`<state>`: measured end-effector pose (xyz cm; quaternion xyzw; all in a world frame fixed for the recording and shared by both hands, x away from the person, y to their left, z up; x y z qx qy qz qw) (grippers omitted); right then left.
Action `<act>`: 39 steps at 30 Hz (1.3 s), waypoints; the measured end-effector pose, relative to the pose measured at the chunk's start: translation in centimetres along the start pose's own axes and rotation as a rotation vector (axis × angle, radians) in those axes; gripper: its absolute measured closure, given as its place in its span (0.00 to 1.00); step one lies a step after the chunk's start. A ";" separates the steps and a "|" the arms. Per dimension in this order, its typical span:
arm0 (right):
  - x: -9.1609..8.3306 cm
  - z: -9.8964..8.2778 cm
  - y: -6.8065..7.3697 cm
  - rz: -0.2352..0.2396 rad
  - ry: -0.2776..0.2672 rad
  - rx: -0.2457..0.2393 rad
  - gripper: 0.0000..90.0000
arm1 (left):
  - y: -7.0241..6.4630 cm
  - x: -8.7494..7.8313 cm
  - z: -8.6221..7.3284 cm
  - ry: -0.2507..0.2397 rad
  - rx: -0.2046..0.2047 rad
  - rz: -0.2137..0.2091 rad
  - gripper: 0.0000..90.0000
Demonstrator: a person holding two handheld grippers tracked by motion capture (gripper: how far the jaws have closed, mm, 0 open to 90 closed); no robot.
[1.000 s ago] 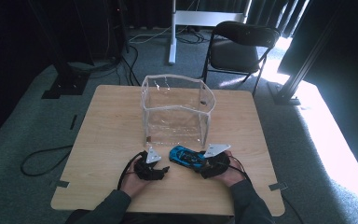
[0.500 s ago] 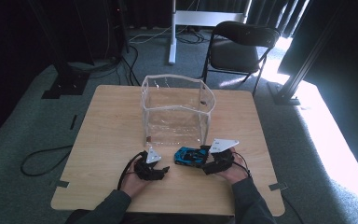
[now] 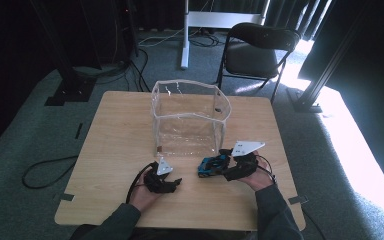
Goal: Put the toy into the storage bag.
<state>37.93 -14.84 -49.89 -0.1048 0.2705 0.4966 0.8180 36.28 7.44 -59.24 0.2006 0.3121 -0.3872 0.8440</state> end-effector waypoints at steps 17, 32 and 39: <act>-3.3 1.6 -1.6 -0.008 -0.022 -0.004 0.27 | 0.0 0.0 0.0 -0.001 -0.001 0.000 0.42; -5.1 2.6 -2.5 -0.025 -0.037 -0.001 0.27 | 0.0 0.0 0.0 0.001 0.001 -0.001 0.42; -6.5 3.2 -3.0 -0.022 -0.056 0.004 0.27 | 0.0 0.0 0.0 0.000 0.000 -0.001 0.42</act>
Point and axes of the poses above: each handheld gripper's, and its own axes: x roughly forward along the jaws, z roughly out of its top, y roughly to its left, the point moved 7 cm from there along x, roughly forward along the jaws, and after that the axes turned 7 degrees about x, right-handed, at the moved point
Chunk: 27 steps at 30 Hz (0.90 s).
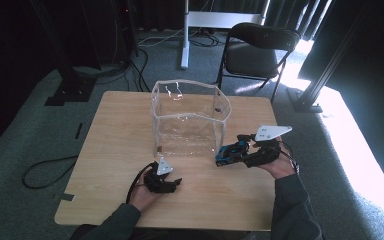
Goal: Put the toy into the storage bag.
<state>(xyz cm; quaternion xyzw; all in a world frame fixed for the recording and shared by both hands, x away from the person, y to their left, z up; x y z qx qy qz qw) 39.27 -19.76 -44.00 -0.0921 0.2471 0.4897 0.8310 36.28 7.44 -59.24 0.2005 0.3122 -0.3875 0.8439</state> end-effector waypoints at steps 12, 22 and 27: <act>-1.1 1.3 -1.2 -0.013 -0.018 0.001 0.27 | 0.0 0.0 0.0 0.001 0.002 0.001 0.42; -2.2 2.5 -2.2 -0.013 -0.031 -0.004 0.27 | 0.0 0.0 0.0 0.001 0.002 0.001 0.42; -2.5 3.0 -3.1 -0.013 -0.035 -0.004 0.27 | 0.0 0.0 0.0 0.000 0.002 0.002 0.42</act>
Point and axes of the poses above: each handheld gripper's, and its own axes: x roughly forward along the jaws, z roughly out of its top, y roughly to its left, the point moved 7 cm from there along x, roughly forward along the jaws, and after that the axes turned 7 degrees about x, right-handed, at the moved point
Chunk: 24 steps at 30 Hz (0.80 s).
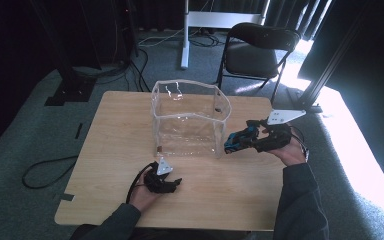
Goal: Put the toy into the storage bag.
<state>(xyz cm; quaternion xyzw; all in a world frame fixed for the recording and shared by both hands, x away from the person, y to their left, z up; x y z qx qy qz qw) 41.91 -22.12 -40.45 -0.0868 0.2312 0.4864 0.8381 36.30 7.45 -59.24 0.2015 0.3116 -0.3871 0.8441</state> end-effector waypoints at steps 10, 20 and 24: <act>-1.2 2.0 -2.5 -0.019 -0.016 0.019 0.27 | 0.0 0.0 0.0 0.000 0.000 0.000 0.42; -1.9 4.2 -4.2 -0.034 0.001 0.016 0.27 | 0.0 0.0 0.0 0.000 0.000 0.000 0.42; -2.3 5.7 -4.6 -0.031 -0.008 0.005 0.28 | 0.0 0.0 0.0 0.000 0.000 0.000 0.42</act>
Point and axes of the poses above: each handheld gripper's, and its own axes: x roughly forward along the jaws, z roughly out of its top, y roughly to its left, the point moved 7 cm from there along x, roughly forward along the jaws, and after that the axes turned 7 degrees about x, right-handed, at the moved point
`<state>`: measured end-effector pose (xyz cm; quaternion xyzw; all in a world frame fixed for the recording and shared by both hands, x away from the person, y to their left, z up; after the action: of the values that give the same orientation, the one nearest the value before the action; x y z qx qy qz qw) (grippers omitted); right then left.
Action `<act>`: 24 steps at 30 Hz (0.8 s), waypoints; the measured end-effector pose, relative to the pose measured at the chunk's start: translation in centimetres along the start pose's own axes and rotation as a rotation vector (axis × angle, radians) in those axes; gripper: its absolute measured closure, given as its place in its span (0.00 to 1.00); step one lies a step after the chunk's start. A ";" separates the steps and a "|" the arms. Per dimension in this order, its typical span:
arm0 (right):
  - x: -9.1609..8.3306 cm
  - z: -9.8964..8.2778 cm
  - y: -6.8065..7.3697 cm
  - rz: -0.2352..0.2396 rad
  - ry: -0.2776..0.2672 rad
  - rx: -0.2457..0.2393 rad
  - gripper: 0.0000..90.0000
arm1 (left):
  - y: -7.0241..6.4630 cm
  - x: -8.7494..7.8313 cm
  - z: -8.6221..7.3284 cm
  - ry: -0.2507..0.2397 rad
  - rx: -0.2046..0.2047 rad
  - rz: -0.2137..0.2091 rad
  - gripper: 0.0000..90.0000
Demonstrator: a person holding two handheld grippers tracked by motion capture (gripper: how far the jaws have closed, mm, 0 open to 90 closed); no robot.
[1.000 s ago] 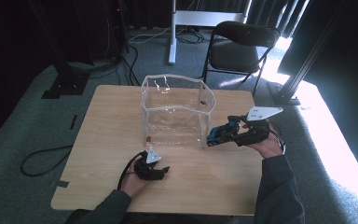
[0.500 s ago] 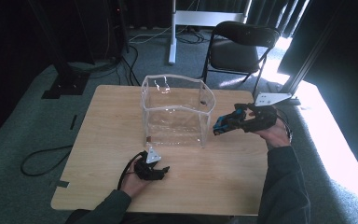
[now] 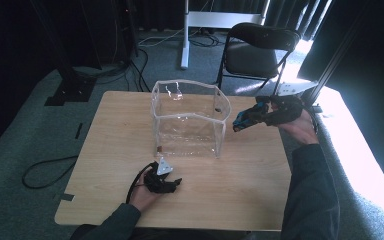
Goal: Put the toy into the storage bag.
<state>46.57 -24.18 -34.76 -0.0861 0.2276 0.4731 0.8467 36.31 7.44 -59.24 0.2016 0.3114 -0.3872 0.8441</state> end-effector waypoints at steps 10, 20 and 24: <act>-0.3 3.2 -0.3 -0.003 0.009 -0.054 0.28 | 0.0 0.0 0.0 -0.001 -0.002 -0.002 0.42; 0.2 6.2 -0.4 0.016 -0.019 -0.072 0.28 | 0.0 0.0 0.0 0.005 0.004 -0.005 0.42; 2.0 6.7 -0.3 0.031 0.010 -0.081 0.28 | 0.0 0.0 0.0 0.005 0.005 -0.004 0.42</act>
<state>49.79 -20.38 -29.83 -0.1192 0.2136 0.4947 0.8339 36.29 7.49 -59.22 0.2043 0.3131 -0.3892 0.8419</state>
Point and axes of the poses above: each handheld gripper's, and its own axes: x roughly forward along the jaws, z roughly out of its top, y roughly to its left, the point moved 7 cm from there along x, roughly forward along the jaws, and after that the axes turned 7 degrees about x, right-handed, at the moved point
